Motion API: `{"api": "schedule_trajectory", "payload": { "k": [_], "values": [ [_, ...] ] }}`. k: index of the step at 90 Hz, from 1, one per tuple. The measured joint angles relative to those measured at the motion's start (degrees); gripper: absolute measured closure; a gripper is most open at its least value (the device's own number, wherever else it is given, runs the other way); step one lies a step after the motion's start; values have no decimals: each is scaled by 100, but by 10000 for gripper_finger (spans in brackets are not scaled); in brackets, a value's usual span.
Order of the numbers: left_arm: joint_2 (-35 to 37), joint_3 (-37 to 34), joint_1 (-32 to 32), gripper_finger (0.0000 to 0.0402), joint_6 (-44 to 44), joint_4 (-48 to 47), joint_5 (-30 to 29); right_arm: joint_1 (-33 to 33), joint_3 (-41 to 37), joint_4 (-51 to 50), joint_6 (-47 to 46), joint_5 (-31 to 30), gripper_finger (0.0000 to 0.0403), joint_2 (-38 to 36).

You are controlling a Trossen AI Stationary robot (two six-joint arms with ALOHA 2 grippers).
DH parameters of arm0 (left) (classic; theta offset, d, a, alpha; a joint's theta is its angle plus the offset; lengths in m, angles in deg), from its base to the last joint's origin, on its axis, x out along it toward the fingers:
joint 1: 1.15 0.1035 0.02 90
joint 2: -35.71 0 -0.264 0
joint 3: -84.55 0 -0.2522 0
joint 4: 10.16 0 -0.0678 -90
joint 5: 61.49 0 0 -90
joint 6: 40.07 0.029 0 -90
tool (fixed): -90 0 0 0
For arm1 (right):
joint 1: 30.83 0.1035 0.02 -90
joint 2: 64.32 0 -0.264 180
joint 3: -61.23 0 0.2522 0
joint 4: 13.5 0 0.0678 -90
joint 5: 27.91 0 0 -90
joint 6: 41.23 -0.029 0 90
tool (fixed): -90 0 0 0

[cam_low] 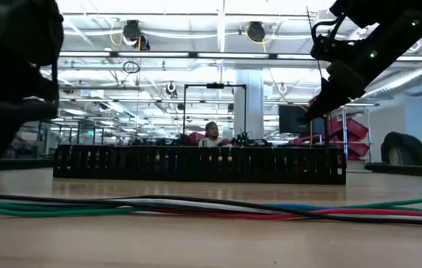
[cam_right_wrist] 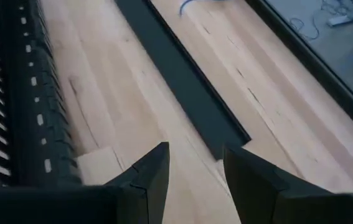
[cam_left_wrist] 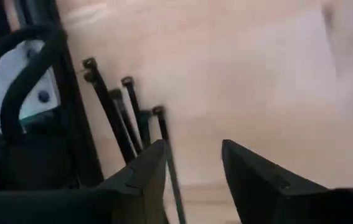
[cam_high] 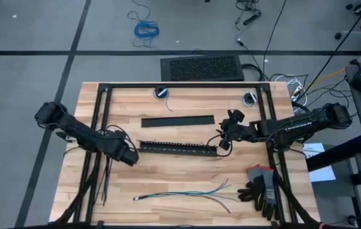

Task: Ziptie cables
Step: Wrap the cable wires with the black zip tie

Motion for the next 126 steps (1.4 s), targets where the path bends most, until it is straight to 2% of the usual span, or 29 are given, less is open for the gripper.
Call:
{"api": "schedule_trajectory", "payload": {
  "k": [13,24,29,46,60,78,88,110,126],
  "values": [
    [-297,2,-20,324,385,-109,704,0,0,-166,-93,3,261,0],
    [-707,6,-89,381,427,-113,809,0,0,-319,-202,3,261,0],
    [-960,9,-90,395,420,-112,880,0,0,-335,-232,3,261,0],
    [-1739,28,-59,397,660,0,1066,47,0,-414,-262,4,261,0],
    [-1927,142,-55,397,847,-14,1071,111,0,-412,-262,5,261,0],
    [-1709,737,-57,398,940,-172,361,111,0,-410,-272,4,261,0],
    [-1553,954,-14,398,1118,164,-21,111,0,-411,-343,5,261,0],
    [-1519,984,126,398,1190,-73,-183,111,0,-499,-383,6,261,0],
    [-1519,975,297,379,1504,513,-617,111,0,-505,-354,6,261,0]
  ]
}}
